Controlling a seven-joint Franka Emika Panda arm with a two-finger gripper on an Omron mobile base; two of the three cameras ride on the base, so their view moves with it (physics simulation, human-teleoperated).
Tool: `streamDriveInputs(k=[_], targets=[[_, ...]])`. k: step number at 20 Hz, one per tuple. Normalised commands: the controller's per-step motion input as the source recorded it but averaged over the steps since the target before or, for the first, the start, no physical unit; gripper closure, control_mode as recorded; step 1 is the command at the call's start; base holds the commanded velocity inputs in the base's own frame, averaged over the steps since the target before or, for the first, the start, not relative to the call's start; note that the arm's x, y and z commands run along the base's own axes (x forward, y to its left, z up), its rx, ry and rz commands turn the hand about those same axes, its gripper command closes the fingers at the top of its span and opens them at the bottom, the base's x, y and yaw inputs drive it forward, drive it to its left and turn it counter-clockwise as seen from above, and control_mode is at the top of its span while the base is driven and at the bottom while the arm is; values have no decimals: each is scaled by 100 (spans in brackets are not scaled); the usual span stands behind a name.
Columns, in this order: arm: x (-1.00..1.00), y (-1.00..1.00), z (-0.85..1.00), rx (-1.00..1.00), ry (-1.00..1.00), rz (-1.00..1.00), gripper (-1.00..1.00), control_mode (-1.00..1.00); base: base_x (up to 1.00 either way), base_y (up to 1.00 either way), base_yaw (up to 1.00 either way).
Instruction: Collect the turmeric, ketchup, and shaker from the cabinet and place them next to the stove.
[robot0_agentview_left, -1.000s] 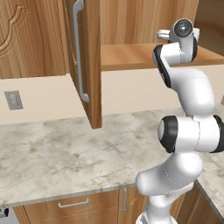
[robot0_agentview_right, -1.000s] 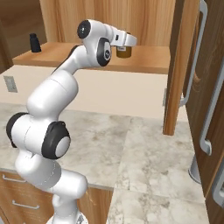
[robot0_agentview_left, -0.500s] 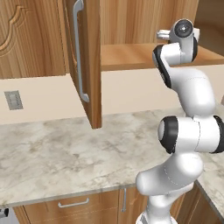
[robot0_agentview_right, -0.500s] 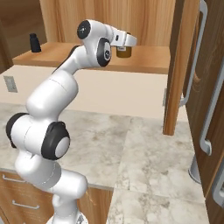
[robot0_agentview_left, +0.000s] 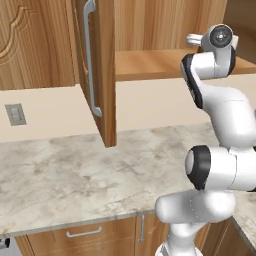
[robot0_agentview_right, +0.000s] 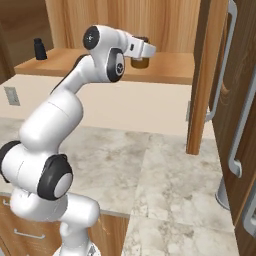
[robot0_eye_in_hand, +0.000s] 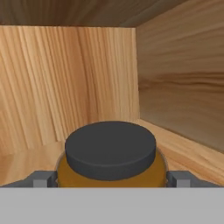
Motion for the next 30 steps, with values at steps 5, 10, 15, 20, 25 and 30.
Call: streamDriveInputs(k=[5, 10, 15, 20, 25, 30], targets=[[-86, -9, 0, 1, -3, 0, 100, -100, 0, 0, 0], [-98, 5, 0, 0, 0, 0, 100, -100, 0, 0, 0], [-97, 21, -10, -7, 0, 0, 100, -100, 0, 0, 0], [-92, 48, -43, -15, 0, 0, 100, -100, 0, 0, 0], [-87, 8, -46, -9, -4, 0, 100, -100, 0, 0, 0], [-61, 3, -34, -4, 1, 0, 100, -100, 0, 0, 0]])
